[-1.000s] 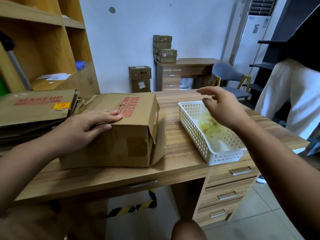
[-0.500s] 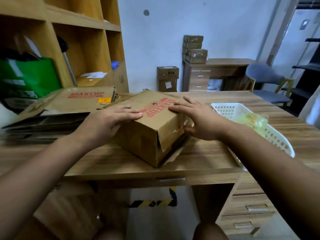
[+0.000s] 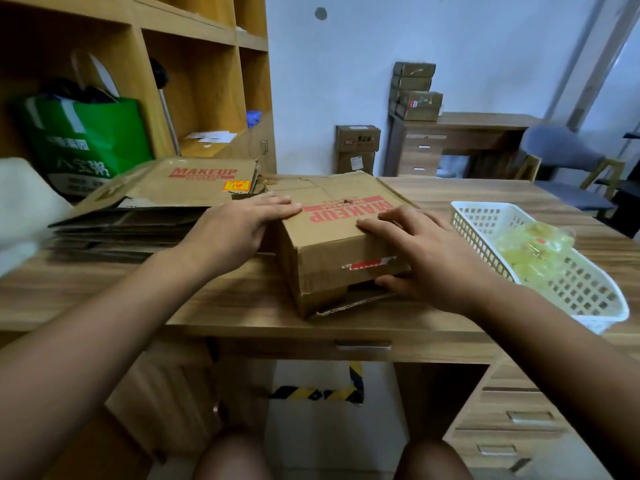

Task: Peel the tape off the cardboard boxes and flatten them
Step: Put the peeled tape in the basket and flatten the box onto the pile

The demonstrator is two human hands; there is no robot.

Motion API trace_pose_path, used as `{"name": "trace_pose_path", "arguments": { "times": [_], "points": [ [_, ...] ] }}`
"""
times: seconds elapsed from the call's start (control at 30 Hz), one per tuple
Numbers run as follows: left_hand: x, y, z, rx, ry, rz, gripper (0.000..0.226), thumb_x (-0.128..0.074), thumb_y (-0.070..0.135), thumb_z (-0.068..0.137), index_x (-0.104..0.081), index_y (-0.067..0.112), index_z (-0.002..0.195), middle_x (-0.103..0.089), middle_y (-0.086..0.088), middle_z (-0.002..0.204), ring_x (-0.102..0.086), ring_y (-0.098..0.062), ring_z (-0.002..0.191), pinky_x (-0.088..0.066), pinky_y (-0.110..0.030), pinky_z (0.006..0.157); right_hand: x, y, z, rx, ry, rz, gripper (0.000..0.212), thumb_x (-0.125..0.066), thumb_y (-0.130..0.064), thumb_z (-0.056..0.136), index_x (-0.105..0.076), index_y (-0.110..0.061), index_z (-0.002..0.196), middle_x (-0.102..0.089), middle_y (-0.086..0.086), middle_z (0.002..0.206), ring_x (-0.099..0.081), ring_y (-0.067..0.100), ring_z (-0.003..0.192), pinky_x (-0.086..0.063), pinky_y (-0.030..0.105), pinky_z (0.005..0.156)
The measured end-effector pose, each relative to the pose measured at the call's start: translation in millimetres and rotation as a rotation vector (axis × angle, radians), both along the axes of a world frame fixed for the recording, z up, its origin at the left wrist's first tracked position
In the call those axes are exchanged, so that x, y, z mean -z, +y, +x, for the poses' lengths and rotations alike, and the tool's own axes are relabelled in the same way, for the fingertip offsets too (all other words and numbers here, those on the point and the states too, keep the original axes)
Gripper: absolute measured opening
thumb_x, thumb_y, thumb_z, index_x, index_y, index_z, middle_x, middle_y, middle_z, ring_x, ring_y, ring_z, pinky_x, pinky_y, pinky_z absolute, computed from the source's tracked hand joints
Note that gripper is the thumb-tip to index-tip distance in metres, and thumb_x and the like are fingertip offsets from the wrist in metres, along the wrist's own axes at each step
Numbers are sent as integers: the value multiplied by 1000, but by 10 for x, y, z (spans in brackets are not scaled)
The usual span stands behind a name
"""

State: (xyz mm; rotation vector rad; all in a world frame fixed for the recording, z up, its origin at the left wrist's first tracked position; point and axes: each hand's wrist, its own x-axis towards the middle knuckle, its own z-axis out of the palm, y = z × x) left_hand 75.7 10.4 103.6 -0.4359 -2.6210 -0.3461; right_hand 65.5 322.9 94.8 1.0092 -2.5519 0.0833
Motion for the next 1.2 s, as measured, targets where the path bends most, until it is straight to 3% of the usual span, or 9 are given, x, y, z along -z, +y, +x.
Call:
{"name": "trace_pose_path", "arguments": {
  "times": [0.23,0.37,0.47,0.57,0.67,0.87,1.07,1.2],
  "points": [
    [-115,8,-80,-36,-180,-57,74,-41,-3,96,-38,51,147,-29,25,158,-25,-8,148,-40,-39,112,114,-111,156,59,98,19,84,-64,-53,86,-28,-26,158,-43,12,152,-45,32,138,-33,53,117],
    [-130,104,89,78,-73,32,57,-43,5,100,-48,40,146,-42,18,153,-34,-10,145,-40,-42,114,118,-141,149,86,94,45,87,-62,-52,87,-23,-24,160,-38,12,159,-38,30,145,-29,53,120],
    [-111,234,306,161,4,14,46,-39,30,102,-47,35,147,-47,13,151,-36,-5,143,-38,-35,115,113,-178,137,96,79,36,88,-58,-54,88,-22,-22,161,-32,13,162,-33,30,149,-27,53,122],
    [-36,353,439,188,48,-195,62,-26,57,100,-35,29,155,-37,9,158,-27,-4,147,-26,-32,121,141,-219,133,67,102,-21,84,-50,-56,87,-31,-15,158,-32,16,162,-35,31,148,-28,53,122],
    [134,378,435,159,67,-371,79,-22,71,96,-19,24,160,-20,4,165,-13,-8,152,-11,-31,124,193,-225,116,5,133,-92,79,-48,-57,89,-41,-10,152,-40,16,157,-40,32,144,-30,54,120],
    [285,351,379,159,158,-421,74,-51,44,97,-24,15,158,-23,-3,165,-22,-17,152,-23,-40,123,256,-148,110,-18,185,-103,72,-50,-56,95,-43,-13,152,-45,12,155,-39,28,146,-28,50,122],
    [137,381,394,190,57,-325,66,-23,55,100,-24,26,159,-23,9,163,-17,-4,150,-13,-26,123,174,-59,158,-42,135,-144,60,-40,-57,101,-52,-21,147,-52,6,151,-46,24,142,-38,49,117],
    [-30,394,390,178,-56,-170,58,-27,59,100,-30,40,154,-34,18,157,-28,0,145,-31,-31,118,-1,-53,185,-53,102,-252,55,-42,-57,100,-63,-21,137,-61,2,140,-58,24,128,-54,48,97]
  ]
}}
